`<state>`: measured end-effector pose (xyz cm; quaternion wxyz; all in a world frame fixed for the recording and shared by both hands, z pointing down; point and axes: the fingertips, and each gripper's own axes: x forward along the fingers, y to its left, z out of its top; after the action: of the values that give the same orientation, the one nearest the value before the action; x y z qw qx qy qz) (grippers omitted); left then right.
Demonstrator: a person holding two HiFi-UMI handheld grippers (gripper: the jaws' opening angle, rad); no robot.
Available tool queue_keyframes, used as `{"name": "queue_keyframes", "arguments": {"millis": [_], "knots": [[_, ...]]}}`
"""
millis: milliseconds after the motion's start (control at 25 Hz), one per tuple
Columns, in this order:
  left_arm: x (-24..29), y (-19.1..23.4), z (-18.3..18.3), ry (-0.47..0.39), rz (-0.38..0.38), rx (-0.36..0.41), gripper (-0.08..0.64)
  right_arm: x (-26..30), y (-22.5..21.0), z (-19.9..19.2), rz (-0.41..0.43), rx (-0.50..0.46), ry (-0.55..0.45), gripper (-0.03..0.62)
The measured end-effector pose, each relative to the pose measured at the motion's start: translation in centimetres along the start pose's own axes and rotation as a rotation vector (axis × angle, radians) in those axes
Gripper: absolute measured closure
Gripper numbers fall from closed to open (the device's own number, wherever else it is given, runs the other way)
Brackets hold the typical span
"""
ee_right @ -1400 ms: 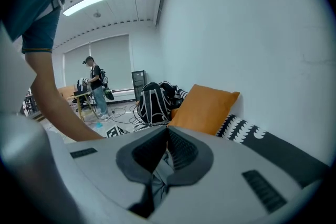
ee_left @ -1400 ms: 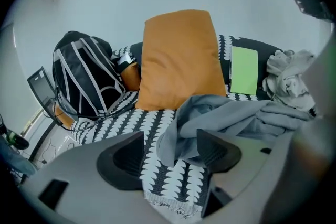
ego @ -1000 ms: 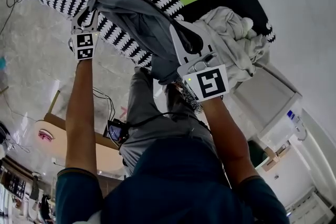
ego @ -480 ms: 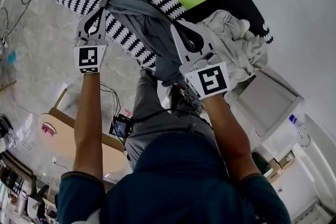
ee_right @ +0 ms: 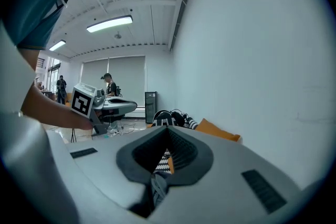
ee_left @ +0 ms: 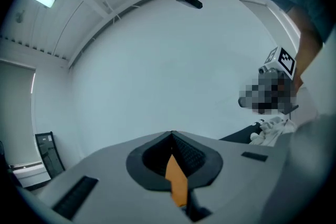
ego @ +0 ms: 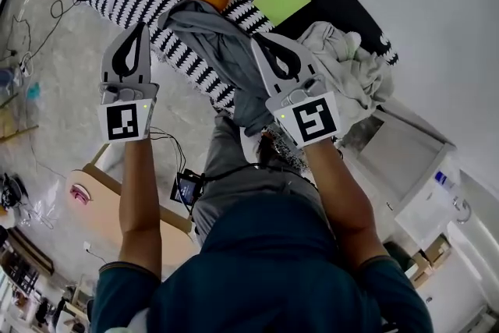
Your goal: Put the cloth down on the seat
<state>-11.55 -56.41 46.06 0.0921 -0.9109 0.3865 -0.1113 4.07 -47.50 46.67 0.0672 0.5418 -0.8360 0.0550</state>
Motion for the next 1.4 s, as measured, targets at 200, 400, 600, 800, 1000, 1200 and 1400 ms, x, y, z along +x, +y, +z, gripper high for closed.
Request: {"name": "queue_keyframes", "arguments": {"millis": [200,400,600,800,1000,1200,1400], "knots": [[-2.4,-1.6,5.5,-0.063,0.006,0.003,0.558,-2.8,0.2,3.2,0.001,-0.029,-0.053,0.580],[-3.8,-4.1,10.4,-0.129,-0.012,0.008,0.557,-5.3,0.4,6.1,0.008,-0.065,-0.085,0.580],[-4.5,-8.0,13.7,-0.119,-0.046,-0.004,0.557,-8.4,0.4,9.3,0.020,-0.099,-0.141,0.580],[-5.7,-10.8,17.3,-0.134,-0.054,-0.003,0.557,-11.5,0.5,11.6,0.034,-0.115,-0.179,0.580],[-7.4,-13.3,20.3,-0.156,-0.049,0.013,0.558,-14.3,1.0,13.5,0.060,-0.138,-0.200,0.580],[-9.4,-15.9,22.4,-0.161,-0.042,0.031,0.557,-16.9,1.5,15.2,0.088,-0.153,-0.227,0.580],[-11.5,-18.6,24.0,-0.162,-0.034,0.033,0.558,-20.0,2.0,16.4,0.104,-0.172,-0.239,0.580]]}}
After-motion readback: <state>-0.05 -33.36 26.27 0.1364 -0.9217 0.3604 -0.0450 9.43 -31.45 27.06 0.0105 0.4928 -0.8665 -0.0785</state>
